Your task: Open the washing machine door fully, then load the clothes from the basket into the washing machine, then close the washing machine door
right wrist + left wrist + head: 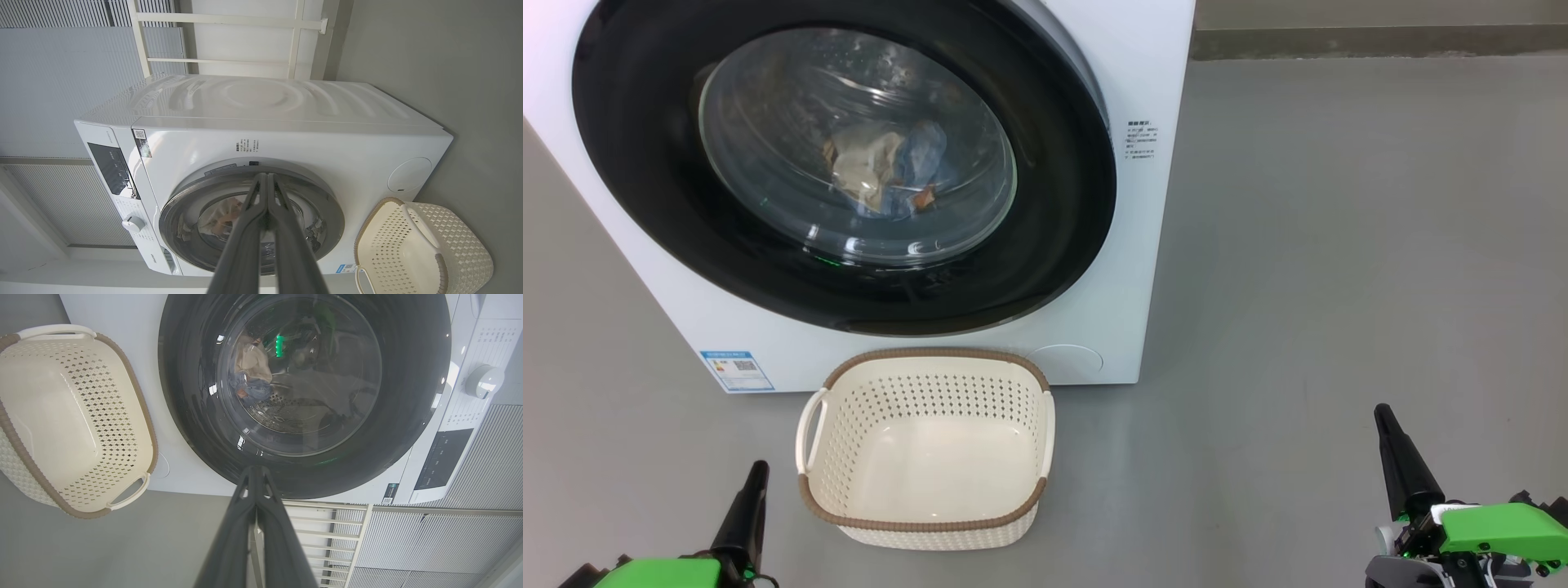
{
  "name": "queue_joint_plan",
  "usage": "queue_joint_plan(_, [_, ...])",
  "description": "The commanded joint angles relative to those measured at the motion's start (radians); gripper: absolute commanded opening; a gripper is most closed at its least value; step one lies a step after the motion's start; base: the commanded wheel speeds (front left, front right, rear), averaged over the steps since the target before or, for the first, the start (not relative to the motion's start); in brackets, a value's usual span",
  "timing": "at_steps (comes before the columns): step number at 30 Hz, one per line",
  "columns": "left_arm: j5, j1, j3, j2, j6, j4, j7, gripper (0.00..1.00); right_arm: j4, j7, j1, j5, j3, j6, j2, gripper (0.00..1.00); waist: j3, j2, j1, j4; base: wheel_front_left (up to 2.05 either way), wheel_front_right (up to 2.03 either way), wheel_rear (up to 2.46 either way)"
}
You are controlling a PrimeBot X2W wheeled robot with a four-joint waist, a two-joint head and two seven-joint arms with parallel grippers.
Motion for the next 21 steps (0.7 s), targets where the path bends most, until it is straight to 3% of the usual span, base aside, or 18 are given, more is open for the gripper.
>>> queue_joint_plan(1, [-0.007, -0.041, 0.036, 0.013, -0.003, -0.026, 0.006, 0.0, -0.03, 0.008, -0.014, 0.02, 0.023, 0.002, -0.003, 0.0, 0.0, 0.0, 0.0, 0.0, 0.0, 0.0, 0.0])
queue_joint_plan(21, [-0.007, -0.041, 0.036, 0.013, -0.003, -0.026, 0.006, 0.0, -0.03, 0.008, -0.014, 0.02, 0.023, 0.002, -0.003, 0.0, 0.0, 0.0, 0.0, 0.0, 0.0, 0.0, 0.0])
